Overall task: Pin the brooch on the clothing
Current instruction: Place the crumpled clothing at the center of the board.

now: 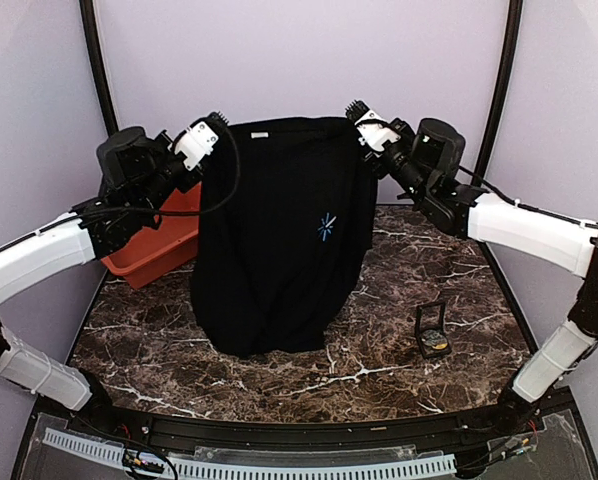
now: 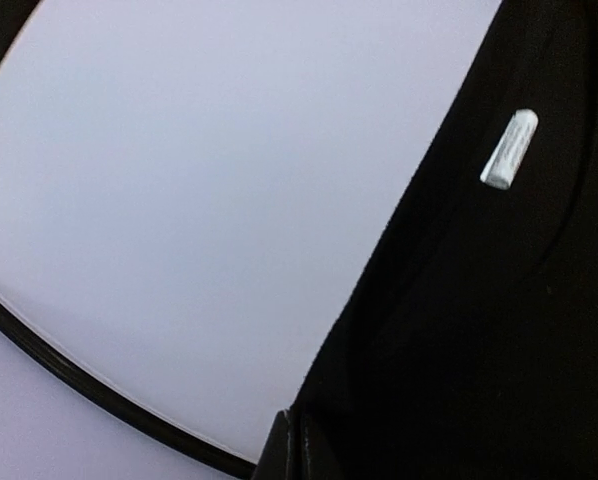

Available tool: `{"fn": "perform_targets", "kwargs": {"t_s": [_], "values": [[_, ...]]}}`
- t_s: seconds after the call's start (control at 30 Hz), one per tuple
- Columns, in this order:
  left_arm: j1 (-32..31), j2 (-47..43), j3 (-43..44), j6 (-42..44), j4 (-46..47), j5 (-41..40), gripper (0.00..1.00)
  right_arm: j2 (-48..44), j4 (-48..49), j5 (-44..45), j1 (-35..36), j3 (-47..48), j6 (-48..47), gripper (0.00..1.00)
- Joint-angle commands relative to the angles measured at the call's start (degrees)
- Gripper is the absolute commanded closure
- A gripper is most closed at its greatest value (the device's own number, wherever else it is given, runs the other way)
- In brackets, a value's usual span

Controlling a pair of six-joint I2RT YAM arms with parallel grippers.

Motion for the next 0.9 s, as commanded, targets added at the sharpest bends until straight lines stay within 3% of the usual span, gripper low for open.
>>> {"fn": "perform_targets", "kwargs": {"t_s": [0.0,0.13,0.37,0.63,0.87], "values": [[7.97,4.56,-6.65,-11.59,1.45,0.03,0.99,5.5,3.03,4.09,-7.14,0.33,7.49,1.0],[8.93,14.11,-8.51,-9.47,3.44,3.2,0.99,12.84,7.13,6.1,-8.19,-0.51,4.55,1.0],[8.94,14.19,-6.68,-14.77,5.05,12.28,0.99,10.38,7.61,-0.24,-8.2,-5.31,9.07,1.0],[7.65,1.3,-3.14,-17.61,-1.31,25.35,0.99,-8.86,4.0,-14.23,-7.91,-11.51,12.23,1.0],[-0.43,-12.81,-3.34,-16.38,-19.8,26.77,0.99,-27.3,-6.2,-25.64,-7.71,-14.93,15.55,1.0]]}}
